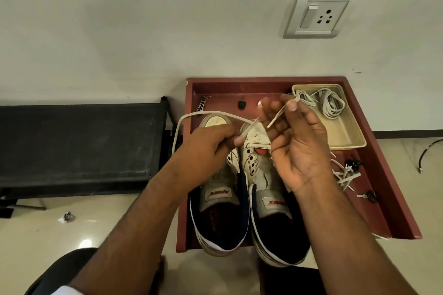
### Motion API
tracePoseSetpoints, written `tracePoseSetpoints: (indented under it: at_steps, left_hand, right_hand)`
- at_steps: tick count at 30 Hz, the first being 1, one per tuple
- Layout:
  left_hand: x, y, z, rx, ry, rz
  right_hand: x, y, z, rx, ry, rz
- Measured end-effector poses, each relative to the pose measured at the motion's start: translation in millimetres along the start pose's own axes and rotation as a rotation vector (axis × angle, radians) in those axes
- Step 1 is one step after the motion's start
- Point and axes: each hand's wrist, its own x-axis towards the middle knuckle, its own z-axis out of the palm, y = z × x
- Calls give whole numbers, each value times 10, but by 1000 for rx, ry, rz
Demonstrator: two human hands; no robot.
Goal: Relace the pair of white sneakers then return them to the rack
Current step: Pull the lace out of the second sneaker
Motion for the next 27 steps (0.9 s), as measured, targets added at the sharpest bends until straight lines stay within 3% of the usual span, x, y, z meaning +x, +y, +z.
tracePoseSetpoints:
  at_steps: [1, 3, 5, 7, 10, 15, 17, 22, 27]
  left_hand:
    - [-1, -12, 0, 8, -63, -29]
    - [-6, -32, -19, 14, -128, -63]
    - [-20, -43, -55, -3, -110, -48]
    - [-31, -35, -95, -37, -59, -20]
    - [-26, -3, -152, -87, 70, 72]
    - [-35, 54, -200, -74, 244, 217]
    - [-42, 49, -204, -107, 308, 197]
    - [-35, 31, -227, -146, 368, 118]
    - [-26, 9, -212, -242, 340, 42]
  right_hand:
    - [21, -22, -38, -81, 46, -83]
    - [44, -74, -162, -477, 71, -278]
    - [42, -86, -280, -973, -47, -479]
    - [62, -50, -372, -1276, -177, -575]
    - [86, 7, -407, -1425, -322, -546]
    - [49, 62, -314, -1570, -463, -340]
    - [32, 74, -266, -1588, -520, -275]
    - [-46, 120, -101, -1282, -620, 70]
    - [-129, 60, -3, -751, -599, 335]
